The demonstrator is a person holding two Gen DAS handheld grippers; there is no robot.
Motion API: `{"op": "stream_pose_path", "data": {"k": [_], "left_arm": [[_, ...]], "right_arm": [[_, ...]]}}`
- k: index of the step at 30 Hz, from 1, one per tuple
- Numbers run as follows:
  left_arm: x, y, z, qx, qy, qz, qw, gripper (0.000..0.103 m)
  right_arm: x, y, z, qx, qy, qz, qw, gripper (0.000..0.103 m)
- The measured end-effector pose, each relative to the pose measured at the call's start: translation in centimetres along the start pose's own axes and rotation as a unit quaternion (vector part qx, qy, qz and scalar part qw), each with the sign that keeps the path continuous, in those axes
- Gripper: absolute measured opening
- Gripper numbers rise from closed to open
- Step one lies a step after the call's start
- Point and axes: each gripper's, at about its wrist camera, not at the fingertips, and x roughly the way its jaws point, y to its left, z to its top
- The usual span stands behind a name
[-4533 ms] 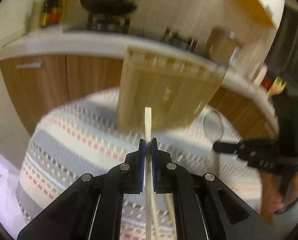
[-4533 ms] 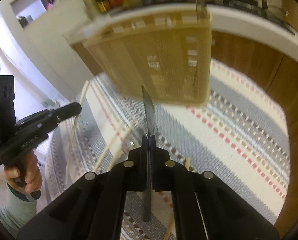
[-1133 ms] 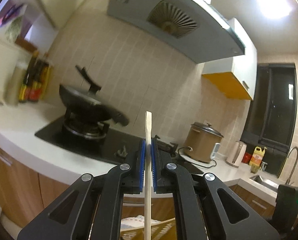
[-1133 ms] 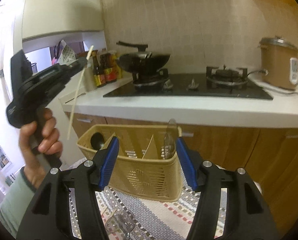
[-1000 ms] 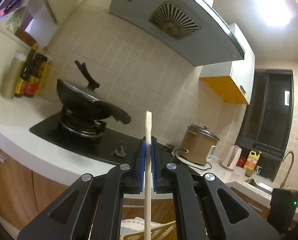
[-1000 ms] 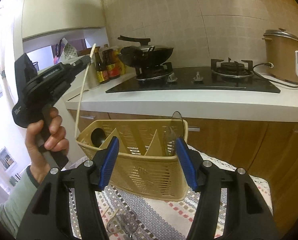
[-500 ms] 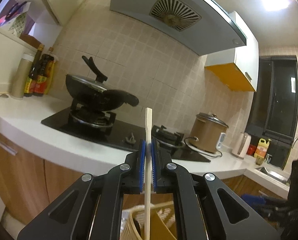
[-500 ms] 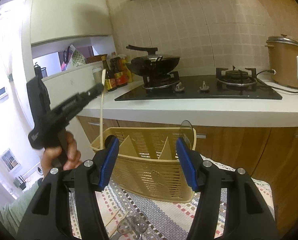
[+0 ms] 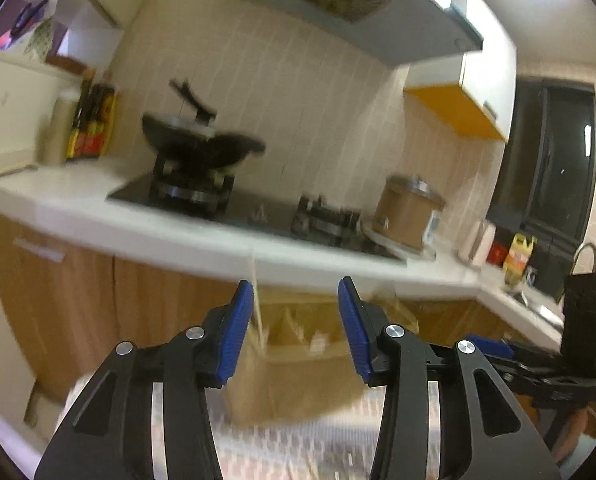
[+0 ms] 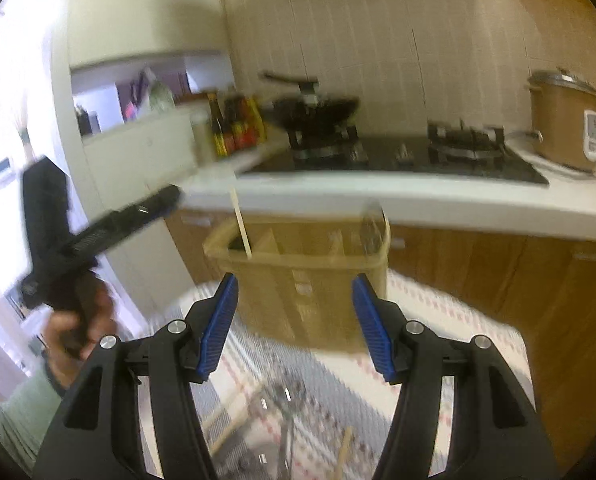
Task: Organize utensils
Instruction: 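Grasp another chopstick with the left tool while the right tool grasps another clear spoon, then carry both utensils to the caddy and open the right tool to drop the spoon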
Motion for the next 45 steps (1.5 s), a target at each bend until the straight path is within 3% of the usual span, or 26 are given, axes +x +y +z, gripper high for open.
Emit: {"op": "stream_pose_path", "data": {"k": [5, 8, 10, 12, 14, 16, 19, 20, 26, 29, 34, 38, 41, 44, 45], "left_arm": [[-0.7, 0.6, -3.4, -0.032, 0.116, 0.003, 0.9928, 0.043], [1.1, 1.0, -6.3, -0.058, 0.229, 0.010, 0.9715, 0.043], [2.5, 1.1, -8.0, -0.060, 0.287, 0.012, 0.9558, 0.043], [3.6, 0.9, -9.5, -0.045, 0.328, 0.020, 0.9436, 0.043], [4.6, 0.9, -10.6, -0.043, 0.357, 0.015, 0.9331, 0.039], [5.7, 1.0, -11.0, -0.048, 0.374, 0.009, 0.9260, 0.036], [7.6, 0.9, -11.1, -0.027, 0.401, 0.028, 0.9152, 0.036], [8.3, 0.9, -11.3, -0.019, 0.416, 0.031, 0.9085, 0.036], [10.4, 0.6, -11.2, 0.009, 0.456, 0.040, 0.8888, 0.033], [10.7, 0.2, -11.2, 0.018, 0.462, 0.046, 0.8852, 0.032], [11.1, -1.0, -12.0, 0.037, 0.463, 0.065, 0.8834, 0.032], [11.5, -1.8, -12.1, 0.048, 0.465, 0.080, 0.8801, 0.031], [12.1, -3.5, -13.0, 0.092, 0.466, 0.115, 0.8725, 0.019], [12.4, -4.5, -13.3, 0.114, 0.463, 0.134, 0.8688, 0.015], [12.4, -4.9, -13.5, 0.119, 0.461, 0.136, 0.8690, 0.005]], "right_arm": [[2.3, 0.2, -2.5, 0.002, 0.103, -0.016, 0.995, 0.056], [4.7, -0.1, -3.7, 0.030, 0.177, 0.000, 0.984, 0.055], [6.4, -0.4, -4.5, 0.054, 0.225, 0.016, 0.973, 0.046], [7.7, -0.7, -5.0, 0.067, 0.256, 0.027, 0.964, 0.036], [8.9, -0.9, -5.2, 0.070, 0.281, 0.029, 0.957, 0.035], [10.2, -1.1, -5.3, 0.072, 0.306, 0.033, 0.949, 0.035], [11.5, -0.9, -5.2, 0.074, 0.334, 0.032, 0.939, 0.035], [12.0, -0.8, -5.1, 0.070, 0.342, 0.028, 0.937, 0.035], [13.8, 0.8, -5.1, 0.040, 0.366, 0.007, 0.930, 0.035], [14.3, 1.7, -5.3, 0.014, 0.366, -0.013, 0.930, 0.033], [14.3, 2.4, -6.2, -0.034, 0.356, -0.056, 0.932, 0.013], [13.9, 2.0, -6.5, -0.028, 0.356, -0.059, 0.932, 0.010], [12.7, 1.2, -6.8, -0.035, 0.358, -0.064, 0.931, 0.009], [12.6, 1.3, -7.0, -0.041, 0.358, -0.069, 0.930, 0.009], [12.6, 1.3, -7.0, -0.043, 0.357, -0.069, 0.931, 0.009]]}}
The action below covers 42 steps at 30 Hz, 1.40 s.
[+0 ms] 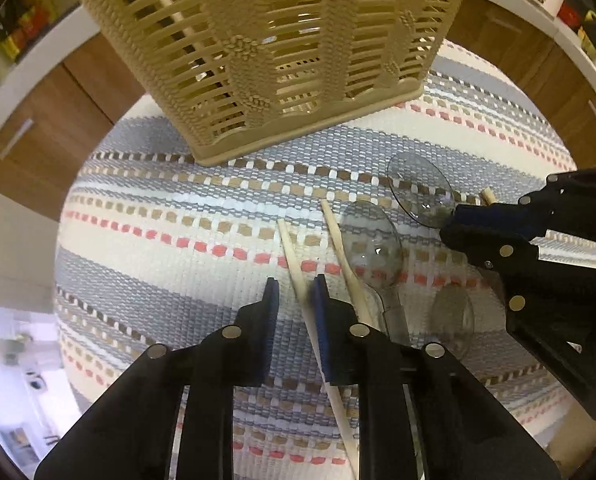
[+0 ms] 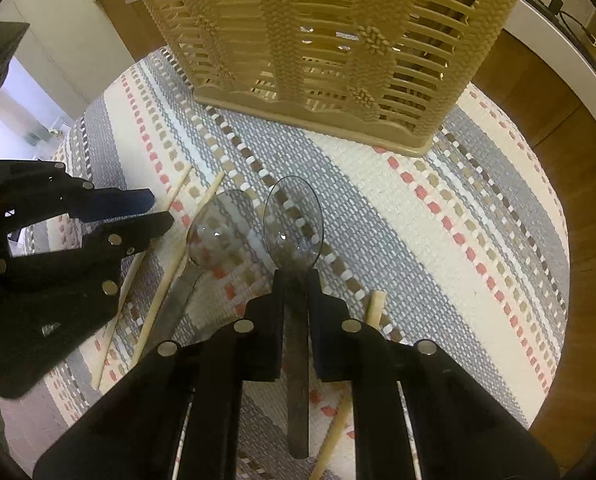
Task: Organize utensils
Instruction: 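Carry both utensils to the caddy and open the right tool to drop the spoon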
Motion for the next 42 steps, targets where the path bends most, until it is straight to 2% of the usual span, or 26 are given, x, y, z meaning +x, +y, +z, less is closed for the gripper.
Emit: {"op": "stream_pose_path", "data": {"k": [3, 7, 9, 15, 17, 18, 20, 21, 23, 25, 27, 29, 33, 34, 37, 42], "left_arm": [[-0.1, -0.7, -0.3, -0.008, -0.019, -0.002, 0.9998, 0.003], [-1.6, 1.0, -2.4, -0.040, -0.072, -0.063, 0.9946, 0.003], [-3.0, 1.5, -3.2, -0.056, -0.113, -0.096, 0.9873, 0.003], [-8.5, 3.0, -4.5, -0.084, -0.223, -0.118, 0.9640, 0.003], [-11.0, 3.8, -4.7, -0.092, -0.278, -0.134, 0.9468, 0.003], [-11.9, 4.5, -4.4, -0.095, -0.295, -0.133, 0.9413, 0.003], [-14.1, 4.7, -3.9, -0.104, -0.341, -0.132, 0.9248, 0.003], [-15.5, 5.0, -3.8, -0.109, -0.376, -0.134, 0.9105, 0.003], [-17.6, 5.0, -3.8, -0.117, -0.417, -0.124, 0.8928, 0.003], [-19.5, 5.3, -2.9, -0.122, -0.468, -0.109, 0.8682, 0.003], [-21.3, 5.0, -1.8, -0.127, -0.501, -0.095, 0.8510, 0.003], [-22.3, 4.8, -0.9, -0.135, -0.535, -0.083, 0.8302, 0.003], [-23.7, 5.2, 0.7, -0.151, -0.572, -0.061, 0.8043, 0.003], [-23.7, 5.5, 1.2, -0.155, -0.577, -0.058, 0.7995, 0.003], [-22.9, 6.8, 2.6, -0.167, -0.588, -0.061, 0.7891, 0.004], [-20.8, 8.7, 4.2, -0.179, -0.602, -0.044, 0.7772, 0.004]], "right_arm": [[-0.4, 0.0, -0.2, 0.003, -0.011, 0.006, 1.000, 0.009], [-2.3, -0.4, -0.9, 0.013, -0.048, 0.042, 0.998, 0.009], [-3.8, -1.0, -1.6, 0.021, -0.077, 0.060, 0.995, 0.009], [-8.3, -2.0, -2.9, 0.022, -0.155, 0.090, 0.983, 0.009], [-10.2, -2.1, -2.8, 0.022, -0.186, 0.097, 0.977, 0.009], [-11.0, -2.2, -2.6, 0.019, -0.204, 0.097, 0.974, 0.009], [-13.2, -2.0, -2.6, 0.014, -0.245, 0.096, 0.965, 0.009], [-14.4, -1.7, -2.4, 0.011, -0.270, 0.093, 0.958, 0.009], [-16.3, -1.7, -1.9, 0.006, -0.308, 0.086, 0.947, 0.009], [-17.8, -2.0, -1.2, 0.007, -0.347, 0.074, 0.935, 0.009], [-18.7, -2.4, -0.1, 0.010, -0.374, 0.068, 0.925, 0.009], [-19.1, -3.3, 1.4, 0.017, -0.396, 0.064, 0.916, 0.009], [-19.7, -4.6, 4.1, 0.026, -0.439, 0.058, 0.896, 0.009], [-19.8, -4.8, 4.6, 0.021, -0.457, 0.047, 0.888, 0.009], [-19.2, -5.4, 6.1, 0.021, -0.487, 0.023, 0.873, 0.009], [-17.8, -6.6, 7.8, 0.034, -0.499, 0.025, 0.865, 0.009]]}}
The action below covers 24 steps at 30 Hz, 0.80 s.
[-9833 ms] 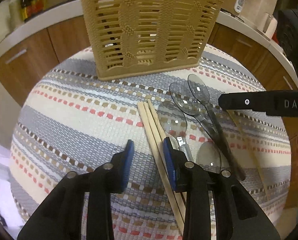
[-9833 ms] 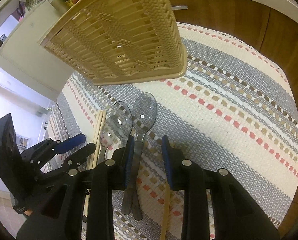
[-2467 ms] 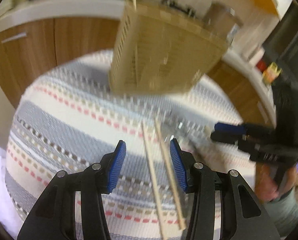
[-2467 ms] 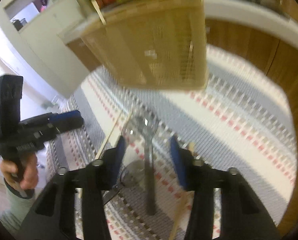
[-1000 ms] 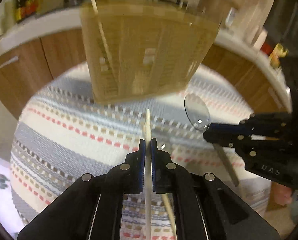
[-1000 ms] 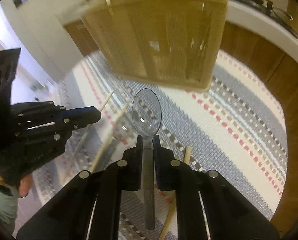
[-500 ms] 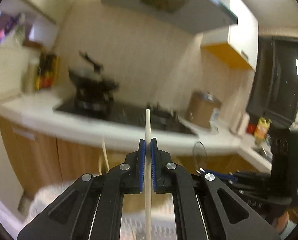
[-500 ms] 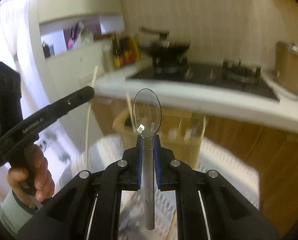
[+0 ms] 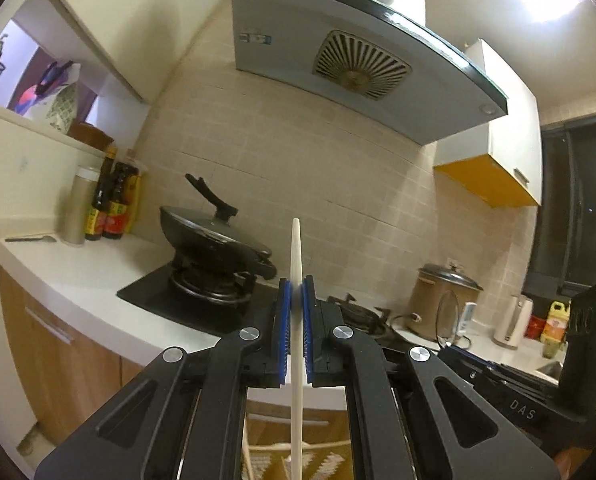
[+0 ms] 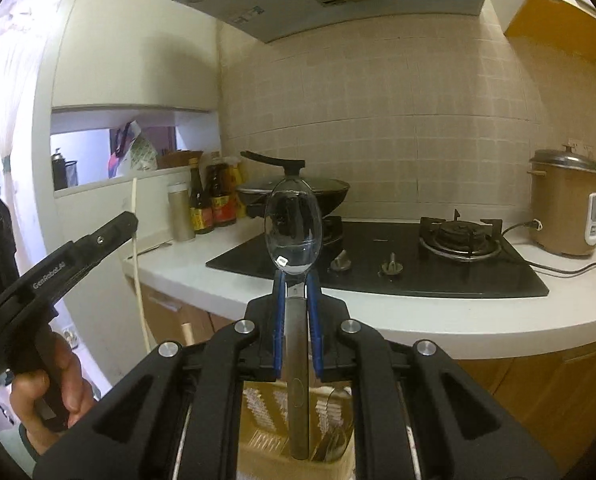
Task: Organize utensils
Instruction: 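Carry both utensils to the caddy and open the right tool to drop the spoon, then lower the held chopstick into the caddy and open the left tool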
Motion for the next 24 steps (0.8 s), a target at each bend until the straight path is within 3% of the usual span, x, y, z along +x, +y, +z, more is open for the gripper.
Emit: {"op": "stream_pose_path", "data": {"k": [6, 10, 17, 19, 21, 23, 24], "left_arm": [[1.5, 1.3, -1.4, 0.007, -0.018, 0.024, 0.9995, 0.004], [2.5, 2.1, -2.8, 0.008, -0.010, 0.043, 0.9990, 0.004], [2.8, 2.7, -4.5, 0.022, 0.018, 0.041, 0.9988, 0.004], [2.3, 2.9, -4.6, 0.017, 0.024, 0.037, 0.9989, 0.008], [1.8, 3.1, -4.6, 0.017, 0.028, 0.038, 0.9988, 0.023], [1.2, 3.1, -4.5, 0.017, 0.031, 0.038, 0.9987, 0.027], [0.9, 3.2, -4.4, 0.017, 0.035, 0.036, 0.9986, 0.027]], "right_arm": [[2.5, -0.6, -2.2, 0.004, 0.004, -0.007, 1.000, 0.009], [3.3, -0.7, -3.6, 0.003, 0.010, -0.006, 1.000, 0.009], [2.9, -1.1, -4.7, 0.013, 0.012, 0.004, 1.000, 0.009], [2.5, -1.2, -4.9, 0.018, 0.019, 0.009, 1.000, 0.011], [1.8, -1.1, -5.0, 0.017, 0.016, 0.007, 1.000, 0.011], [0.9, -1.0, -4.9, 0.017, 0.017, 0.005, 1.000, 0.022], [0.4, -1.0, -4.9, 0.018, 0.016, 0.003, 1.000, 0.035]]}}
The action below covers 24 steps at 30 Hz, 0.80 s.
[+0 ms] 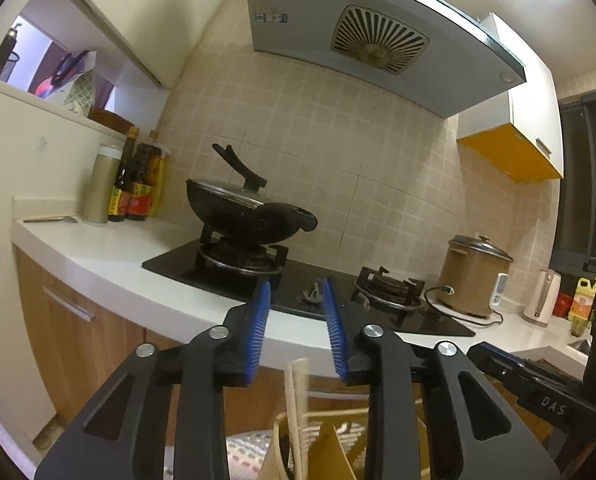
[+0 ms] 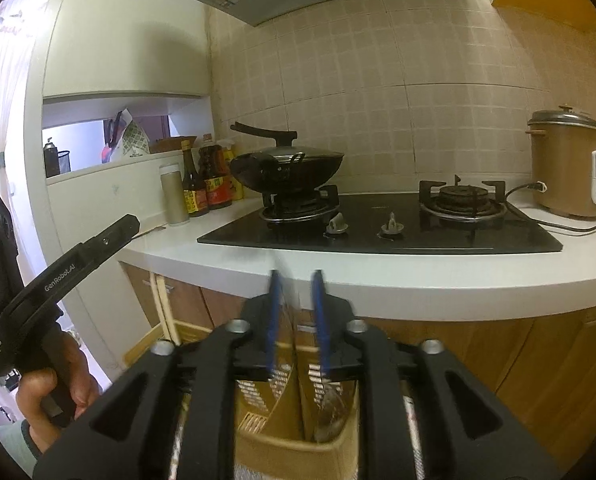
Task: Organize utensils
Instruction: 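Lower the held chopstick into the caddy and open the left tool, then grasp a wooden chopstick with the left tool while the right tool grasps another chopstick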
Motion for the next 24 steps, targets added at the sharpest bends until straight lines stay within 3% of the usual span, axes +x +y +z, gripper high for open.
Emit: {"op": "stream_pose_path", "data": {"k": [6, 9, 15, 20, 22, 24], "left_arm": [[-3.0, -0.1, 0.7, 0.002, 0.014, -0.008, 0.9999, 0.027], [-4.5, -0.7, 0.9, 0.009, 0.039, -0.022, 0.9990, 0.027], [-7.7, -2.0, 0.4, 0.037, 0.108, -0.050, 0.9923, 0.038], [-8.8, -2.6, -1.7, 0.052, 0.188, -0.058, 0.9792, 0.038], [-8.7, -2.6, -2.9, 0.055, 0.228, -0.056, 0.9704, 0.038], [-8.2, -2.4, -4.6, 0.052, 0.285, -0.068, 0.9546, 0.038]], "right_arm": [[-3.6, 0.5, 0.4, -0.001, -0.005, -0.008, 1.000, 0.039], [-5.8, 1.1, 0.7, -0.005, -0.001, -0.014, 1.000, 0.039], [-8.7, 2.5, 0.2, -0.030, 0.063, -0.027, 0.997, 0.039], [-9.2, 3.2, -1.8, -0.024, 0.141, -0.027, 0.989, 0.039], [-9.0, 3.4, -2.7, -0.019, 0.174, -0.029, 0.984, 0.039], [-8.6, 3.4, -3.9, -0.015, 0.212, -0.034, 0.977, 0.039]]}}
